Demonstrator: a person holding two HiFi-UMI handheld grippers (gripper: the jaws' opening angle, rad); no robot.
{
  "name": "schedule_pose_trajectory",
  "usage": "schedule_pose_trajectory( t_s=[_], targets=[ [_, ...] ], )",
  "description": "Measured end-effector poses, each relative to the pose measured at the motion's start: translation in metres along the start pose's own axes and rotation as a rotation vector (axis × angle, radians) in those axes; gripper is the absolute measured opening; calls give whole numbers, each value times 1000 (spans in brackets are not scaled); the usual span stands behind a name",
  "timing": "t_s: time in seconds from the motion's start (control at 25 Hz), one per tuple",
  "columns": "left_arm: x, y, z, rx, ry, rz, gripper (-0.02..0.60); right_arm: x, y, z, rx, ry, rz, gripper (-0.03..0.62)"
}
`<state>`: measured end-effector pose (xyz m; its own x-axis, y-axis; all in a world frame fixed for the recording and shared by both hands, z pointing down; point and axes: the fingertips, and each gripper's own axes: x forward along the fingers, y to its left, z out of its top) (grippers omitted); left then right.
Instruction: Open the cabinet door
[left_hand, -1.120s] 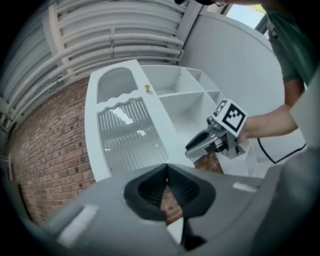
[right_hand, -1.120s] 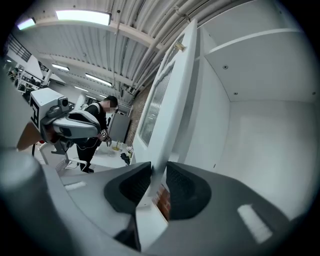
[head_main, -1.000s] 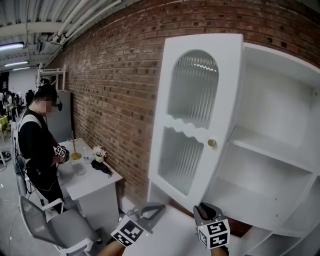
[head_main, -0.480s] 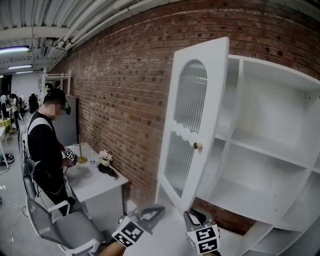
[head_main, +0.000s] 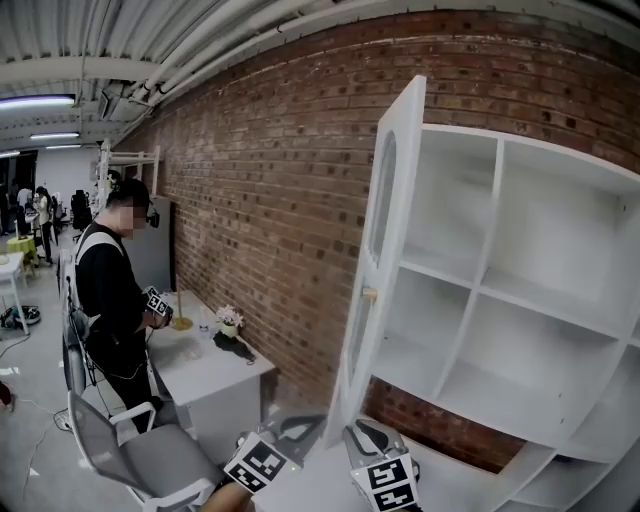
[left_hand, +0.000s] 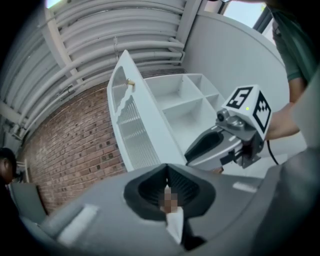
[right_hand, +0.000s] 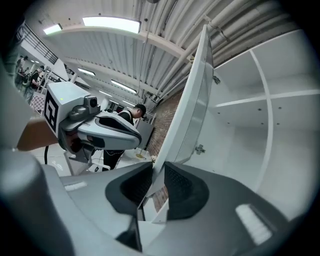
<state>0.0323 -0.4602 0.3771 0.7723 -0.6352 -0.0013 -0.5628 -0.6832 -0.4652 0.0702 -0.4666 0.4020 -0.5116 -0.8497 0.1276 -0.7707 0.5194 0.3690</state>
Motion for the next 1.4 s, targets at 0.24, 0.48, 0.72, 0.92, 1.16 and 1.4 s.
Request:
schedule_pose_trajectory(
  t_s=[0.24,0.48,0.72,0.92,1.16,1.4],
  targets=[
    [-38,19,-12,-12,32,55,2,25,36,22,-16,-31,62,49],
    [-66,33,-24,-28,61,98,2,51,59,35,-48,-33,117,44],
    [-79,37,-21,-34,71,121,2,63,72,44,-101,-39,144,47],
    [-88,42,-22,-37,101,175,2,66,77,52,-115,-81,149,5],
    [-100,41,-17,-54,138,263,2,47,68,61,-91,-134,178,6],
    [-116,30,-12,-52,172,328,2,22,67,73,-83,-198,207,5]
  ],
)
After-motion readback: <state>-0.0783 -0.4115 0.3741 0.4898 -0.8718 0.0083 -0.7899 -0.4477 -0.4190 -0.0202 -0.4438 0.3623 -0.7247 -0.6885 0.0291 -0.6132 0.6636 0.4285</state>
